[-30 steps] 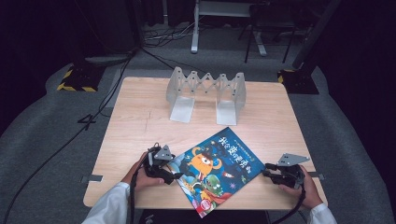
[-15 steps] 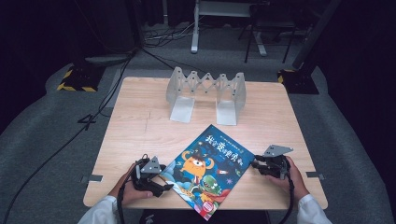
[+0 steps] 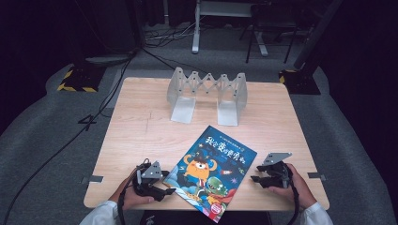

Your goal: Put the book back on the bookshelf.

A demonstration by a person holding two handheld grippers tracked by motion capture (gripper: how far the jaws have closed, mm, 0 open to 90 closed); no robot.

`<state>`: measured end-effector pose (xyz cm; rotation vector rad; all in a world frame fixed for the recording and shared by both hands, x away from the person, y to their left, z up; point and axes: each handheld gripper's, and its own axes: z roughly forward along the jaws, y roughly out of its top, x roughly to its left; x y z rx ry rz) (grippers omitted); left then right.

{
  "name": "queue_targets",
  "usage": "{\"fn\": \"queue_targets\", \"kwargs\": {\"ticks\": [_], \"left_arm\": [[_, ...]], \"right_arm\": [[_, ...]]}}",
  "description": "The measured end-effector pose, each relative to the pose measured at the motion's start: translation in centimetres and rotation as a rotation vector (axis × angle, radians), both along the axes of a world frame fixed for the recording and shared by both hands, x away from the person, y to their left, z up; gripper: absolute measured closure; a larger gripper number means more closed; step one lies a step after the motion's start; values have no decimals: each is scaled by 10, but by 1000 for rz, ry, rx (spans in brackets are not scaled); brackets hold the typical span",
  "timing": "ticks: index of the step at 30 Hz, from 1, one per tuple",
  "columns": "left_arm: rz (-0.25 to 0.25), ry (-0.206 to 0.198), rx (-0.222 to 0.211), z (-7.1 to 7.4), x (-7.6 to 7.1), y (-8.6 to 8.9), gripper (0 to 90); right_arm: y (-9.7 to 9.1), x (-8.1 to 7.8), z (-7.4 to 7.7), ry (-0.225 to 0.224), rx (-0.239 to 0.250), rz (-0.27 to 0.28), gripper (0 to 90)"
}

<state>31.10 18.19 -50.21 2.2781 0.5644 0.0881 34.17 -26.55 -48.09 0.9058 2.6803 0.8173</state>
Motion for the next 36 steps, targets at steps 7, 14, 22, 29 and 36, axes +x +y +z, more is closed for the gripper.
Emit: {"fn": "queue_targets", "kwargs": {"ticks": [7,14,22,29,36], "left_arm": [[-20,19,-23,0,-1,0,399],[-60,41,-44,0,-3,3,476],[-72,40,-42,0,-9,-3,516],[-88,30,-39,0,-12,-19,531],[-112,20,-34,0,-16,-37,545]], "right_arm": [[24,2,1,3,-7,39,541],[28,18,-3,-45,27,0,567],[37,38,-5,-121,15,-60,590],[26,44,-8,-106,69,-107,528],[12,16,0,-38,0,10,546]]}}
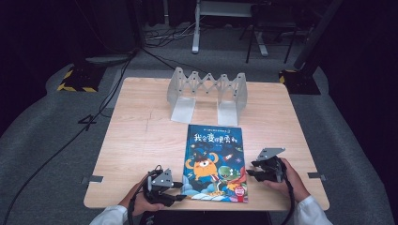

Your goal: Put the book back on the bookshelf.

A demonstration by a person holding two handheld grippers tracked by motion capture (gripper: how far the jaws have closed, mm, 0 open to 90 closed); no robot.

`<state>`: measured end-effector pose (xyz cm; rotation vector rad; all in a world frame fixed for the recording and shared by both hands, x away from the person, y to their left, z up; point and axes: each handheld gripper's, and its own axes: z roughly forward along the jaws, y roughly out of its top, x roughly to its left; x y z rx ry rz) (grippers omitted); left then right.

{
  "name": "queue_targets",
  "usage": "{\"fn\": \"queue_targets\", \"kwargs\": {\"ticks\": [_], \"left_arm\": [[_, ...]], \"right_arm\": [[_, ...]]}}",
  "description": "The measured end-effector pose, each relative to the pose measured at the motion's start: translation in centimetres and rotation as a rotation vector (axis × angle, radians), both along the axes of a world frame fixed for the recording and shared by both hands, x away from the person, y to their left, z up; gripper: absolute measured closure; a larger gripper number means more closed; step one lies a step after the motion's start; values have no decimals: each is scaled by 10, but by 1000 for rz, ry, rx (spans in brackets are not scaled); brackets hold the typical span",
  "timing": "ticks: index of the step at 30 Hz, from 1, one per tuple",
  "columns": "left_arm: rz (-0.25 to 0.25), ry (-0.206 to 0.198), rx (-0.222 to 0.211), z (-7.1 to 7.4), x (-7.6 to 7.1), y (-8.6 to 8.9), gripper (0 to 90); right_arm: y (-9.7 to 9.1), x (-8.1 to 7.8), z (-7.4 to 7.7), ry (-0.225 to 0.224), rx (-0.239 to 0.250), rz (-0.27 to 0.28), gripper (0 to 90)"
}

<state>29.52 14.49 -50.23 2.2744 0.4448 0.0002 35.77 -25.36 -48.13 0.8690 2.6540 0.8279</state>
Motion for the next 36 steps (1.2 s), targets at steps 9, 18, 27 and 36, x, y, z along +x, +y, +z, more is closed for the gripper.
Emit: {"fn": "queue_targets", "kwargs": {"ticks": [9,18,27,36], "left_arm": [[14,-33,18,0,-8,-8,446],[174,-55,39,-1,-4,21,352],[158,-107,73,-1,4,1,348],[163,-107,68,-2,4,-4,347]], "right_arm": [[-6,-31,10,103,-85,19,409],[3,-46,15,145,-158,46,389],[18,-61,16,184,-278,90,475],[31,-65,19,239,-320,137,676]]}}
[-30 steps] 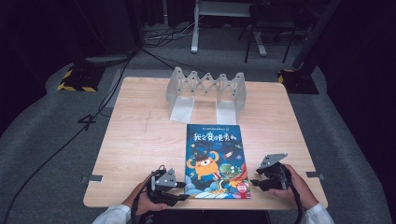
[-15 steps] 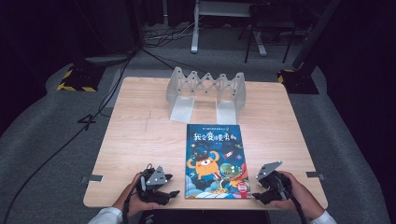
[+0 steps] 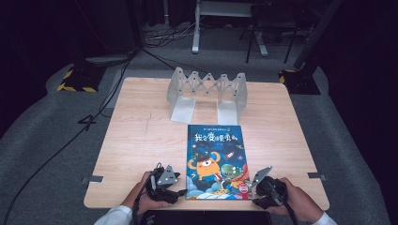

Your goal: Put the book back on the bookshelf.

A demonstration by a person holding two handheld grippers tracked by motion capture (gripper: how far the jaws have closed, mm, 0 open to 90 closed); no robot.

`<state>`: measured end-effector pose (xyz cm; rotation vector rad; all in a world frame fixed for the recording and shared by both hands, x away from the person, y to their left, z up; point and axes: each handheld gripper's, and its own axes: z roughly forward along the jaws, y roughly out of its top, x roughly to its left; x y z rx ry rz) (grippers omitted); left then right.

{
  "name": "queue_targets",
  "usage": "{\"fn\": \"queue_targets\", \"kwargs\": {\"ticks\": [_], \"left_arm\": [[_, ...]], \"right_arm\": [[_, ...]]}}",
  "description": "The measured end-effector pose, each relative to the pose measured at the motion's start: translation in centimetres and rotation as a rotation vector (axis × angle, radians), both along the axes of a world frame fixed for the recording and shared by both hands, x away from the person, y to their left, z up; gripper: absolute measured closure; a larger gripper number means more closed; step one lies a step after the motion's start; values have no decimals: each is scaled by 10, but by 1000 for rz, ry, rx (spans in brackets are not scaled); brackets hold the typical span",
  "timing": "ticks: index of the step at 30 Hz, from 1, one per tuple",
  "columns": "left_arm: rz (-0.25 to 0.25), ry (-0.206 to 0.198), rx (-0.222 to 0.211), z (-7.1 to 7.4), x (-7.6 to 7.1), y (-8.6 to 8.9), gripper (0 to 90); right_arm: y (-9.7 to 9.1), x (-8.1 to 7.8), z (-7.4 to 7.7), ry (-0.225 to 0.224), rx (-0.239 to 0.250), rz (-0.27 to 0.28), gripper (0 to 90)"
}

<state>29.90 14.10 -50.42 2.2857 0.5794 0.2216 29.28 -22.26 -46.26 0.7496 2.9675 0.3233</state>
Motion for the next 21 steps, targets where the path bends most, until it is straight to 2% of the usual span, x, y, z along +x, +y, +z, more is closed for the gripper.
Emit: {"fn": "queue_targets", "kwargs": {"ticks": [1,6,11,14,17,20,21], "left_arm": [[2,0,0,0,0,0,347],[3,1,0,0,0,0,347],[3,2,0,0,0,0,348],[2,2,0,0,0,0,350],[3,3,-2,0,0,1,353],[16,6,-1,0,0,2,352],[17,3,-1,0,0,2,352]], "right_arm": [[5,1,0,8,-22,16,679],[11,5,1,14,-35,28,740],[9,-1,0,-26,-13,43,783],[1,-5,-2,-72,54,32,791],[-12,-10,-6,-105,166,16,792],[-20,-11,-11,-125,251,24,787],[-24,-9,-13,-116,293,18,772]]}}
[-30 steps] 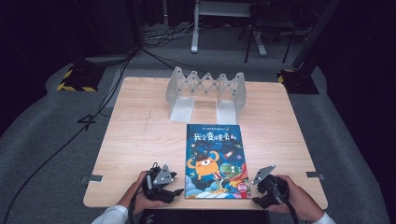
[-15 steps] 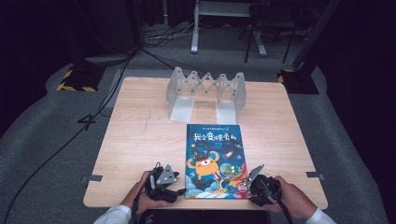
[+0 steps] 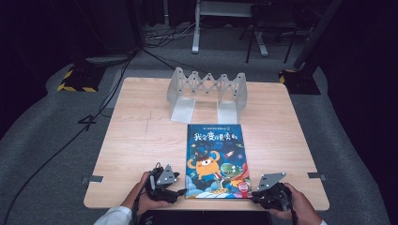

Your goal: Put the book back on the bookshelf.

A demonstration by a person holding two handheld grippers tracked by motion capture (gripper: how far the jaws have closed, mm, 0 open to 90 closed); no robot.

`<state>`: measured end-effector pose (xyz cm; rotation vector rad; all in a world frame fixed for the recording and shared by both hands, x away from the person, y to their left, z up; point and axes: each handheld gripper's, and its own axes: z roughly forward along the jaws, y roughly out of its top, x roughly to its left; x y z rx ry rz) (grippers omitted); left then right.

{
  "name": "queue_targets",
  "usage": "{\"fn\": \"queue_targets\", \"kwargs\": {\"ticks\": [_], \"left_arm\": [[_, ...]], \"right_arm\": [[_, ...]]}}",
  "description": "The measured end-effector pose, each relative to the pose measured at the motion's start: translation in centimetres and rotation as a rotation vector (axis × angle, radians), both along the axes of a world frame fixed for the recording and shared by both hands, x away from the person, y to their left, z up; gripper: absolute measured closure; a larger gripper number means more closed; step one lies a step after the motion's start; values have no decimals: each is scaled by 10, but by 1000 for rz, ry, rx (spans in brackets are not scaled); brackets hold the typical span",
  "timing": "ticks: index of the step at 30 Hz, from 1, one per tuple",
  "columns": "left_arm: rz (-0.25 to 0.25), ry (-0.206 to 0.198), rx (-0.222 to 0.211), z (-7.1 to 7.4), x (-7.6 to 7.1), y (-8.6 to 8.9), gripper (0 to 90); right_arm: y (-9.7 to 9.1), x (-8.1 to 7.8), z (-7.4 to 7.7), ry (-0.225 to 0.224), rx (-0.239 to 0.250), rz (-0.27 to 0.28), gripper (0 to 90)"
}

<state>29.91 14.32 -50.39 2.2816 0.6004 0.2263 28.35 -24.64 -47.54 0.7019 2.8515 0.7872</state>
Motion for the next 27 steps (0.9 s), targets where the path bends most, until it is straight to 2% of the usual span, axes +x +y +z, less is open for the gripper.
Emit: {"fn": "queue_targets", "kwargs": {"ticks": [3,4,6,9,13,14,16,18,22,27], "left_arm": [[23,3,-2,0,0,3,352],[23,3,-2,0,0,3,353],[30,0,-2,0,1,5,352],[31,0,0,0,1,5,351],[29,-1,3,0,2,5,340],[29,-1,3,0,2,5,334],[29,-1,4,0,2,6,331],[29,-2,4,0,2,6,329],[30,1,6,0,2,6,327],[29,2,6,0,2,6,325]], "right_arm": [[-2,2,-3,-8,52,16,758],[-2,2,-3,-8,52,16,758],[-3,1,-5,-20,99,24,752],[-5,1,-2,-41,163,30,692],[-4,9,3,-29,242,39,548],[-4,9,3,-29,242,39,548],[-2,12,5,-31,256,51,488],[1,16,7,-17,267,58,429],[1,26,15,16,342,63,361],[0,41,22,68,389,90,308]]}}
